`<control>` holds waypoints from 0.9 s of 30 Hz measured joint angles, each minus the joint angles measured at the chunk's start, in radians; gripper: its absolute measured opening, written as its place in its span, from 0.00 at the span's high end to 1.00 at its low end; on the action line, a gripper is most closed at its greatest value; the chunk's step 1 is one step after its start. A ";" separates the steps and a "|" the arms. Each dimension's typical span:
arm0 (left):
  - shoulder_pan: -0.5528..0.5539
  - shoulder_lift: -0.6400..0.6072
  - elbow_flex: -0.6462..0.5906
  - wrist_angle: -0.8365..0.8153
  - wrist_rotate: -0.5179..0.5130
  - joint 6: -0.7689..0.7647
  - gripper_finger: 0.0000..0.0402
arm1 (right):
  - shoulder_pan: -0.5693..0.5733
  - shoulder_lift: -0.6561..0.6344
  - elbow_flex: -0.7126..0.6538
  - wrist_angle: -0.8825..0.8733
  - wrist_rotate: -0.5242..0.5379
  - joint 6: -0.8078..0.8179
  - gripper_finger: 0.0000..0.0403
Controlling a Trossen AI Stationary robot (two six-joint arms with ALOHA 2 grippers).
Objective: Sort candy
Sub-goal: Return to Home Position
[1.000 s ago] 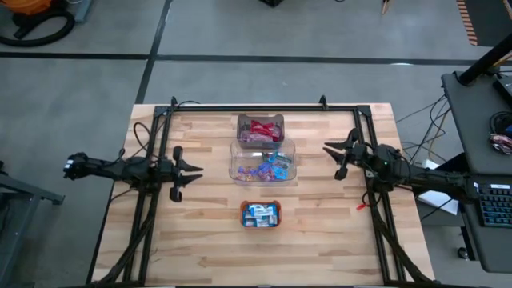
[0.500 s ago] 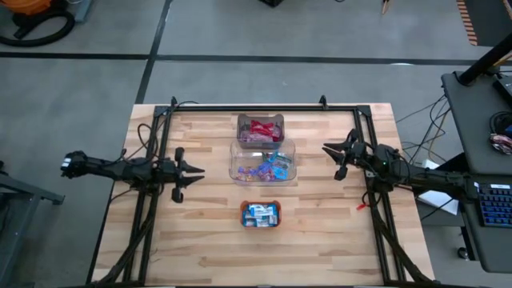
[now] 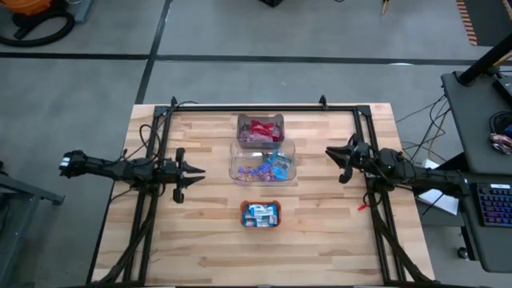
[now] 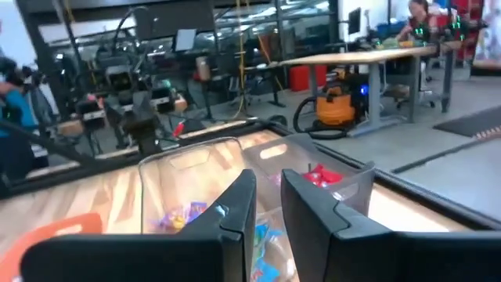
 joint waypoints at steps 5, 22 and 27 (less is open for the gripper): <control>0.000 0.009 0.001 0.000 0.000 0.000 0.81 | 0.098 -0.001 0.000 0.006 0.088 -0.043 0.86; 0.000 0.012 0.007 -0.001 0.000 0.000 0.81 | 0.113 -0.001 -0.001 -0.019 -0.305 -0.319 0.87; 0.000 0.012 0.008 -0.001 0.000 0.000 0.81 | 0.112 -0.001 -0.001 -0.016 -0.308 -0.309 0.87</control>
